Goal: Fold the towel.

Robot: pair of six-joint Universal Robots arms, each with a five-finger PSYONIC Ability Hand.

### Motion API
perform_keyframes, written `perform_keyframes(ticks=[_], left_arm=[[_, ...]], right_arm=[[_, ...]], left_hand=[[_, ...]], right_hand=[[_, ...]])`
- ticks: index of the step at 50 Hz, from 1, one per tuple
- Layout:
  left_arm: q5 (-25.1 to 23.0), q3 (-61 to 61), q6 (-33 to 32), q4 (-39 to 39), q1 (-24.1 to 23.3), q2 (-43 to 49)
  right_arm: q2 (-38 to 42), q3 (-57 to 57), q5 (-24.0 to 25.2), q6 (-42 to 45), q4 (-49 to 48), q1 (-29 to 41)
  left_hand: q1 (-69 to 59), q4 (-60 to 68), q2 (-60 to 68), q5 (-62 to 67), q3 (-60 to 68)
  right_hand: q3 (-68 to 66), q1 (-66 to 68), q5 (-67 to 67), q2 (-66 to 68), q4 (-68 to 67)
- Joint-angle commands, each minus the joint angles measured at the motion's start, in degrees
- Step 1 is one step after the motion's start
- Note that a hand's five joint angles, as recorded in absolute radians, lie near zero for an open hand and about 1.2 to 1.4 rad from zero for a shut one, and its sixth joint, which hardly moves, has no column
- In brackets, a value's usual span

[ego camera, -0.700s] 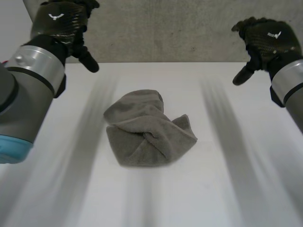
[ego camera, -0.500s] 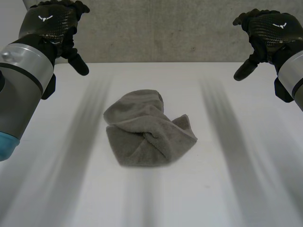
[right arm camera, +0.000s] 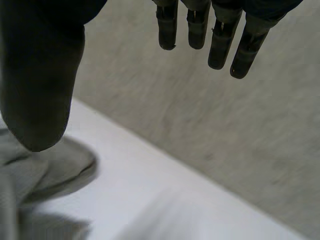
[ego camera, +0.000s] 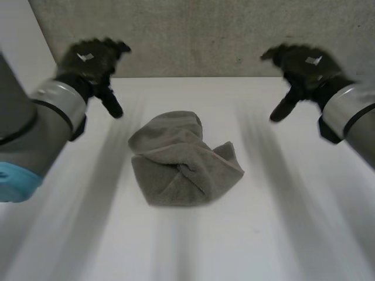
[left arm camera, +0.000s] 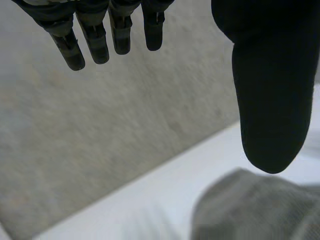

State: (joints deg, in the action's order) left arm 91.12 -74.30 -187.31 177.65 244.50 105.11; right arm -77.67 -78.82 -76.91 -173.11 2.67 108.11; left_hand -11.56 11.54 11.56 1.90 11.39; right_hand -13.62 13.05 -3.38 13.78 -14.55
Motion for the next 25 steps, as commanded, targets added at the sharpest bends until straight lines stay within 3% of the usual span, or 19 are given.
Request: perform_keyframes(ticks=[1,6,16,22,24,25], left_arm=[[-9.01,1.18,-0.08,0.24,0.36,10.7],[-11.14,4.33,-1.12,1.38,-0.43,20.72],[-11.23,8.47,-10.17,3.75,-2.98,29.96],[-10.96,9.26,-12.82,5.51,-3.86,33.05],[-9.92,9.7,-12.91,7.26,-4.03,33.23],[-9.91,9.7,-12.91,7.27,-4.03,33.23]], right_arm=[[12.86,-0.72,1.68,-6.86,-0.47,2.63],[24.56,2.0,2.2,-13.21,-1.96,4.73],[30.2,5.16,1.68,-14.27,-3.46,6.67],[32.32,7.28,1.77,-14.36,-3.46,8.26],[32.58,7.89,1.77,-14.27,-3.46,8.26],[32.58,7.89,1.77,-14.27,-3.46,8.26]], left_hand=[[-2.86,2.88,2.85,2.52,3.03],[-5.21,5.24,5.21,4.88,5.38],[-14.46,14.49,14.46,14.13,14.63],[-27.25,27.27,27.25,26.91,27.42],[-42.81,42.83,42.81,42.47,42.98],[-42.89,42.92,42.89,42.56,43.06]], right_hand=[[3.62,-3.05,3.38,-3.78,4.55],[3.62,-3.05,3.38,-3.78,4.55],[-2.34,2.91,-2.58,2.18,-1.41],[-17.49,18.06,-17.73,17.33,-16.56],[-33.72,34.3,-33.96,33.57,-32.8],[-33.8,34.38,-34.04,33.65,-32.88]])
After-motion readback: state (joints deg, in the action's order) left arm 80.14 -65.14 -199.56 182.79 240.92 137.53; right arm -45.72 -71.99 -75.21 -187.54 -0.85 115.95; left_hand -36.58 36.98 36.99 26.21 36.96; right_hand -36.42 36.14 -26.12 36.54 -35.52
